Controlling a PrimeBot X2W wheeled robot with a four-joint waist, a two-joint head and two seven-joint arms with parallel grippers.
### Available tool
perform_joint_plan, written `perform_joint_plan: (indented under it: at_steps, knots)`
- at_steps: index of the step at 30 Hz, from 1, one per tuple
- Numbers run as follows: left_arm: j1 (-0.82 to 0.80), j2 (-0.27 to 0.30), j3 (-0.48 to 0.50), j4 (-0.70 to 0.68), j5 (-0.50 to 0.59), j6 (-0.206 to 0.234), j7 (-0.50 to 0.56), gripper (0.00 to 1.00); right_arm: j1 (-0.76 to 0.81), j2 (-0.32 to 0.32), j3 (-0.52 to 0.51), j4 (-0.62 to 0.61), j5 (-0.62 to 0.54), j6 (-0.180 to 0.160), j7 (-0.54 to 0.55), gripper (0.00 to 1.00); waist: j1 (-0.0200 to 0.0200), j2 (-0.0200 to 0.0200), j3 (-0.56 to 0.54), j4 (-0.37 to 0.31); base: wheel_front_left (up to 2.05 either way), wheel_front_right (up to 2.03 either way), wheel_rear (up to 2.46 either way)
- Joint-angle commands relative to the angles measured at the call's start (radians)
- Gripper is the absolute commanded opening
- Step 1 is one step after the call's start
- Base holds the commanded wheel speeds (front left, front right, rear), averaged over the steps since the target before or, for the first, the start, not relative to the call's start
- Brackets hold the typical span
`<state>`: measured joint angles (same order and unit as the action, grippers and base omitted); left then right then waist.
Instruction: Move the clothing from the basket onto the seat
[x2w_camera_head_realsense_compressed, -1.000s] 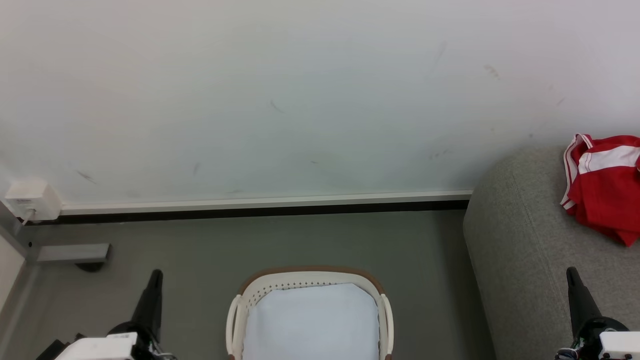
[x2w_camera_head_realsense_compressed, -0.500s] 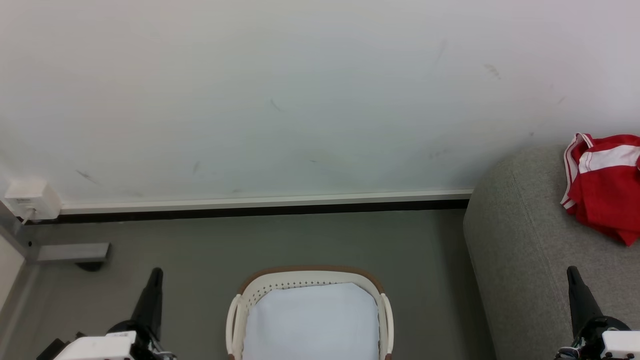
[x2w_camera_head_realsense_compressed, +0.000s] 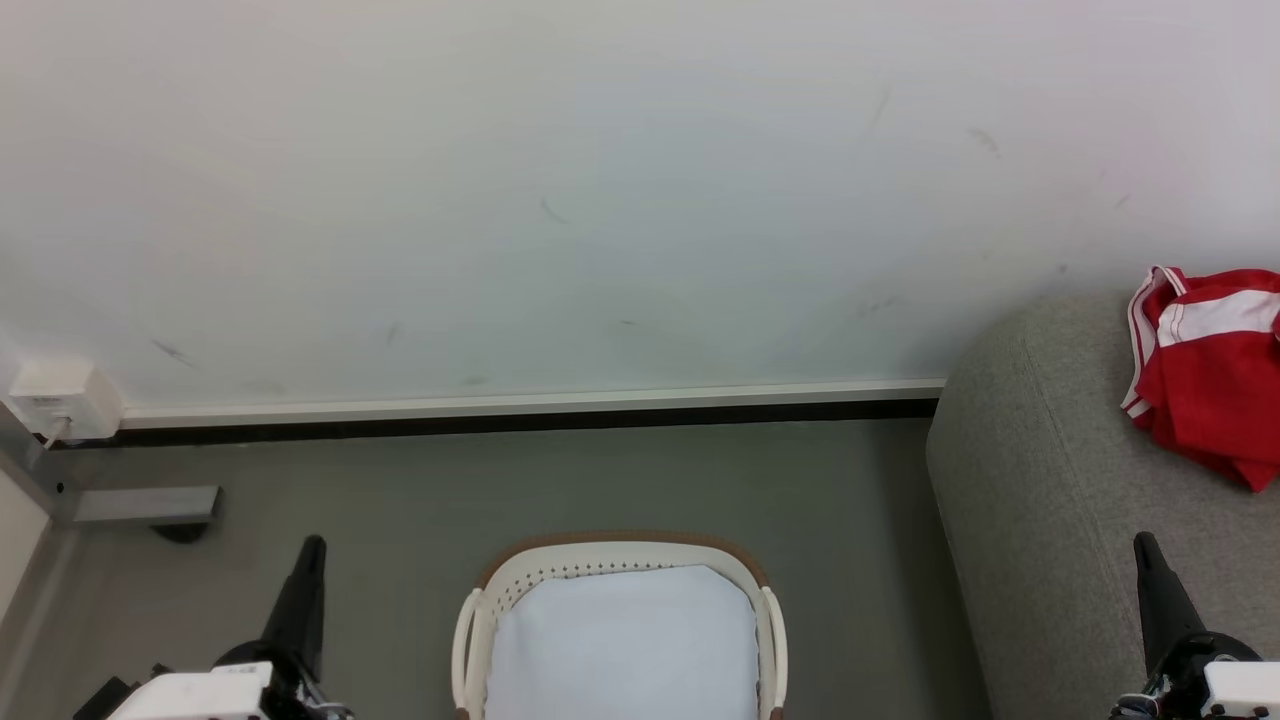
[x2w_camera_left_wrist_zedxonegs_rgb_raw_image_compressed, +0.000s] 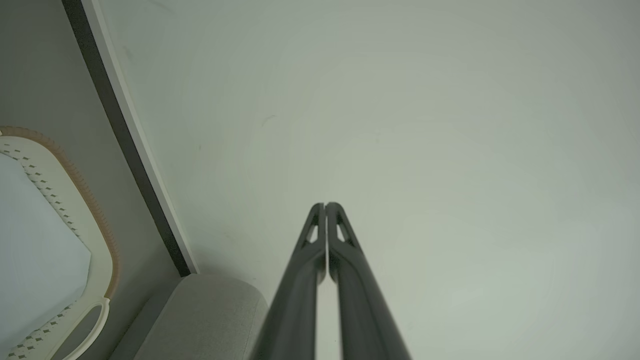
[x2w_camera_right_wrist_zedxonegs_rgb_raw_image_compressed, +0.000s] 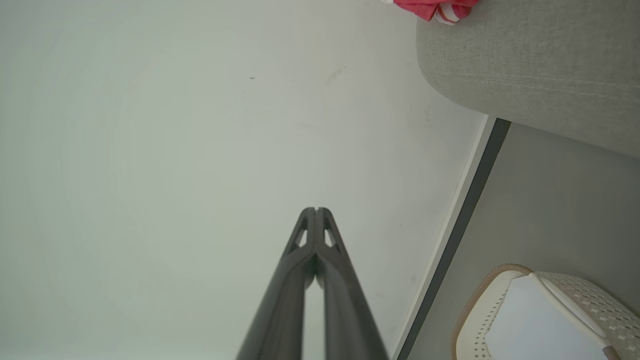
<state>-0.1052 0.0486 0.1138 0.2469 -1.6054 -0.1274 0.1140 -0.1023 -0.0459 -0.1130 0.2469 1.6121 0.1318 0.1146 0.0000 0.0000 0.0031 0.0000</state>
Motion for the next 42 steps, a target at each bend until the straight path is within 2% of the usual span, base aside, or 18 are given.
perform_joint_plan:
  at_steps: [1, 42]
  knots:
    - [-0.009, 0.002, 0.002, -0.003, -0.013, -0.006, 0.004, 0.0, -0.013, -0.008, -0.004, -0.005, 0.002, -0.002, 0.003, 0.0, 0.0, 0.0, 0.0, 0.0, 0.0, 0.0, 0.0]
    - [-0.008, 0.002, 0.002, -0.003, -0.014, -0.006, 0.004, 0.0, -0.013, -0.008, -0.004, -0.005, 0.002, -0.002, 0.003, 0.0, 0.0, 0.0, 0.0, 0.0, 0.0, 0.0, 0.0]
